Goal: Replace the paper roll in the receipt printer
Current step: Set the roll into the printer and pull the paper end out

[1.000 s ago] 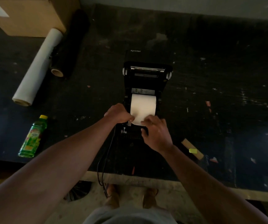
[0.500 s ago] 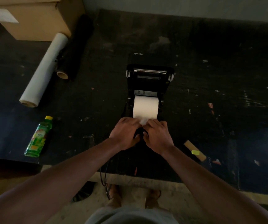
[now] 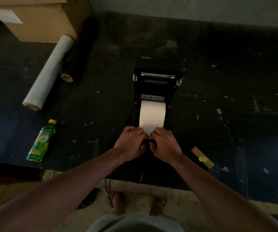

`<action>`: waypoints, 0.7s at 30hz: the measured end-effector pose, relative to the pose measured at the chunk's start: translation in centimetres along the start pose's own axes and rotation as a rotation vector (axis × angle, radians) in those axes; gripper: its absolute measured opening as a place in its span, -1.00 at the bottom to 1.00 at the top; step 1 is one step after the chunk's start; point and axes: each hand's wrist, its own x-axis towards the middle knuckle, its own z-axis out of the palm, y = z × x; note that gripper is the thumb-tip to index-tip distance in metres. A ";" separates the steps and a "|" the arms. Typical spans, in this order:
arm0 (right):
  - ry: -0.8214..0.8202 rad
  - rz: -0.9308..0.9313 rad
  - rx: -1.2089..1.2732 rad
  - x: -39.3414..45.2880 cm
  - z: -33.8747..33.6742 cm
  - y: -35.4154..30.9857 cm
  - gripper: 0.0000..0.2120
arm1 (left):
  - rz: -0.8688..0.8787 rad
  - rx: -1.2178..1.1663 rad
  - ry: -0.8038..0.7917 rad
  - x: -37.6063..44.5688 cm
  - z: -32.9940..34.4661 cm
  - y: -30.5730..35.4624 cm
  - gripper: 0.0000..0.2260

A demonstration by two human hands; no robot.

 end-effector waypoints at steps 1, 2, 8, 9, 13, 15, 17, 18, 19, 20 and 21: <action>-0.004 0.003 0.024 -0.2 0.0 0.0 -0.91 | -0.004 -0.019 0.008 -0.1 -0.1 0.0 -0.75; -0.002 0.006 0.050 -0.3 0.0 0.1 -0.92 | -0.009 -0.041 0.017 -0.1 -0.1 0.0 -0.76; 0.014 0.024 0.114 0.2 -0.7 0.7 -0.92 | -0.056 -0.092 0.015 0.7 -0.9 0.2 -0.71; 0.002 0.014 0.076 0.3 -0.8 0.6 -0.90 | -0.054 -0.084 0.008 0.9 -1.1 0.2 -0.71; 0.029 0.000 0.101 -0.1 -0.8 0.3 -0.95 | -0.047 -0.051 0.013 0.9 -1.0 0.3 -0.79; 0.030 0.001 0.152 -0.7 -0.8 0.0 -0.98 | -0.050 -0.035 0.032 0.5 -1.0 0.3 -0.82; 0.056 -0.001 0.169 -1.5 -0.7 -0.1 -0.94 | -0.035 -0.063 0.048 -0.2 -0.8 0.2 -0.87; 0.077 -0.005 0.168 -1.9 -0.6 -0.1 -0.92 | -0.024 -0.089 0.047 -0.6 -0.7 0.3 -0.88; 0.091 -0.006 0.159 -2.4 -0.5 0.1 -0.89 | -0.015 -0.117 0.045 -1.0 -0.7 0.3 -0.88; 0.100 -0.004 0.144 -2.9 -0.3 0.2 -0.86 | -0.008 -0.143 0.048 -1.4 -0.6 0.2 -0.86; 0.101 -0.002 0.126 -3.4 -0.1 0.4 -0.83 | -0.002 -0.164 0.057 -1.8 -0.6 0.1 -0.83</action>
